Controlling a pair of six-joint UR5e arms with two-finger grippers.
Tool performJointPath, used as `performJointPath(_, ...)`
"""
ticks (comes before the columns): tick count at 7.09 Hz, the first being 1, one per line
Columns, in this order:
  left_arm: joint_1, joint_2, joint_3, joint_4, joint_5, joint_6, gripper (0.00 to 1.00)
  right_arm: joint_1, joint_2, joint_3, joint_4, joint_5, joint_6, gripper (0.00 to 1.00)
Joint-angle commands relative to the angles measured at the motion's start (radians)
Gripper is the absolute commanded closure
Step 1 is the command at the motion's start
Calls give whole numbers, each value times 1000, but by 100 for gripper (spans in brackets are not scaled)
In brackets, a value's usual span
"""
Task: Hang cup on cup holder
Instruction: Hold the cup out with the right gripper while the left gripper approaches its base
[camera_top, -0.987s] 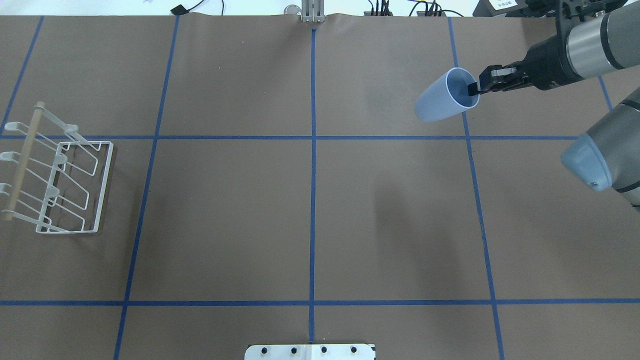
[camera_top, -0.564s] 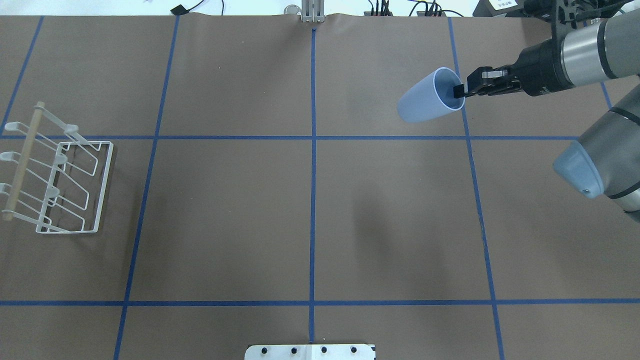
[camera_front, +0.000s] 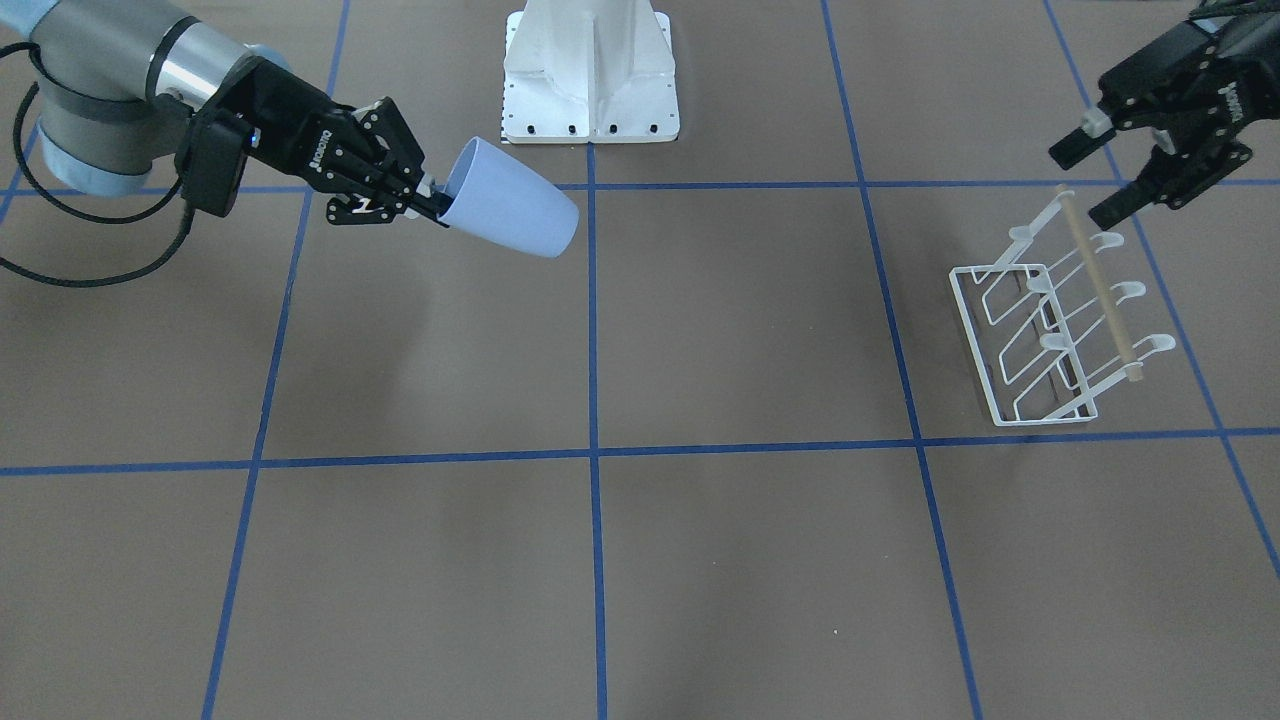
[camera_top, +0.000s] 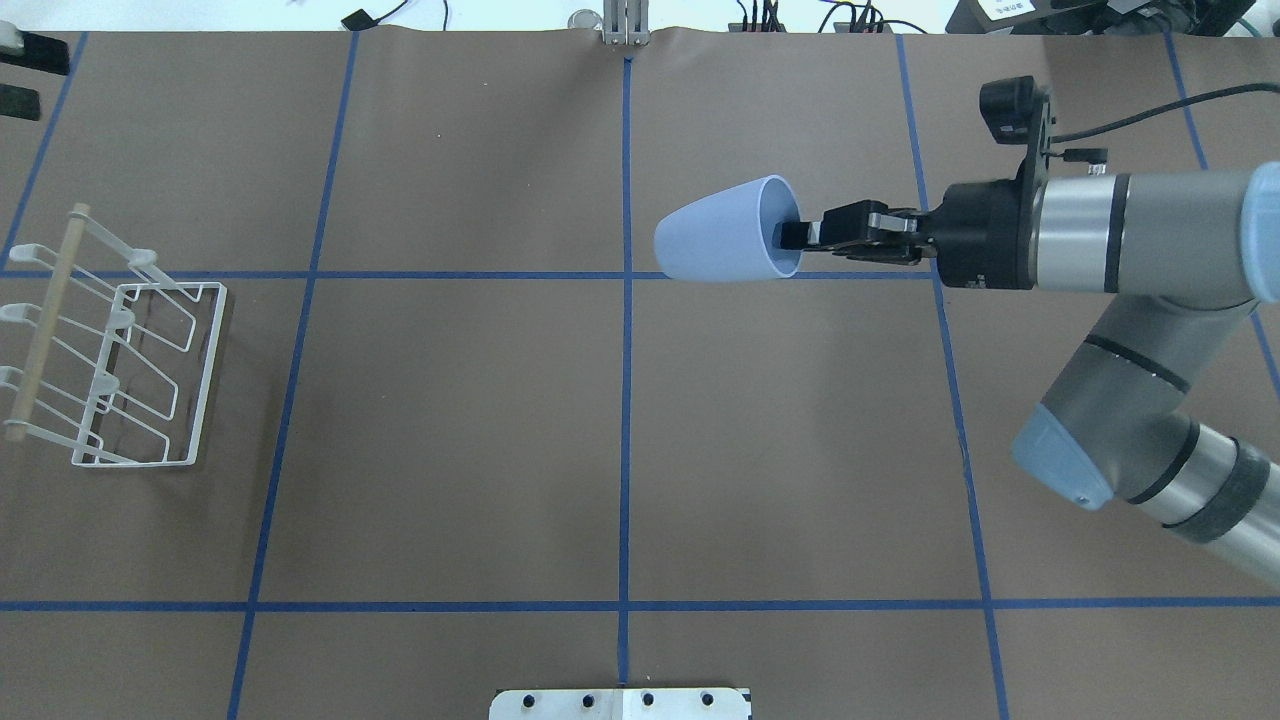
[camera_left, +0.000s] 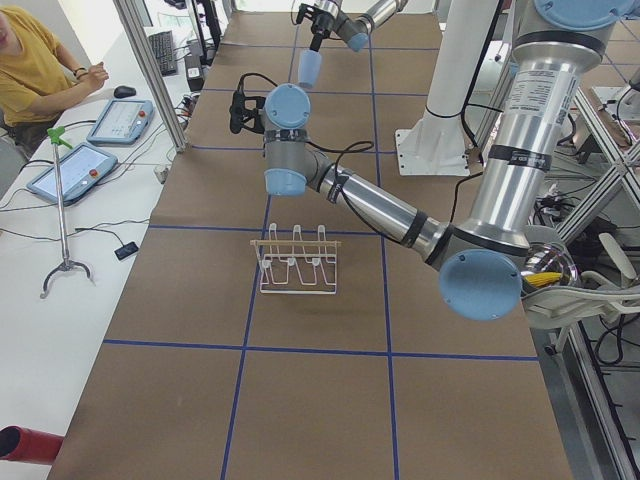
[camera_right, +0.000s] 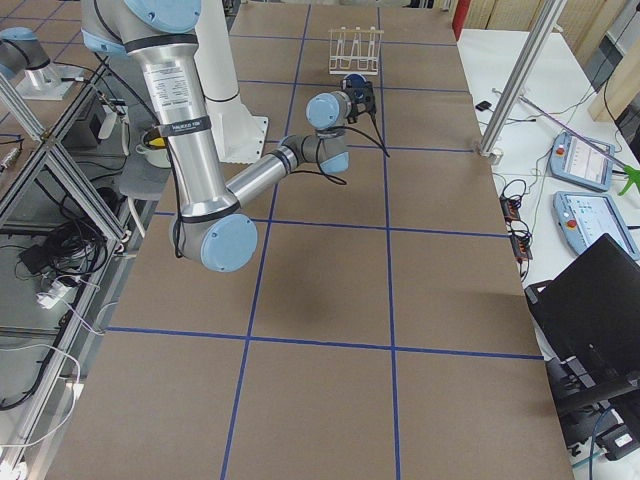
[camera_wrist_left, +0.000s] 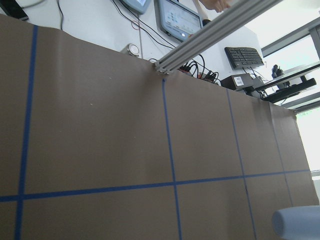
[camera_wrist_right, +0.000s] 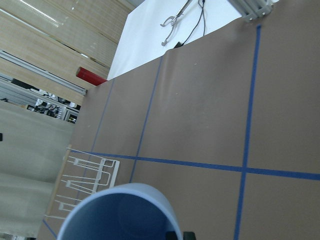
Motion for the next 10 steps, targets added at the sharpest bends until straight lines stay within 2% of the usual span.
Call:
performJointPath(1,139,-96,-17,-139,94,-320,2,-121,29,-1,152,-134,37,100)
performJointPath(3,286,-115,-51,-260,237,-461,2,-233,55,-4,292,-249,38,100)
performJointPath(5,328,-116,-80,-288,242,-567,2,-318,81,-4,407,-340,37,100)
performJointPath(10,412,-116,-149,-307,243,-704,2,-356,130,-13,420,-403,37,100)
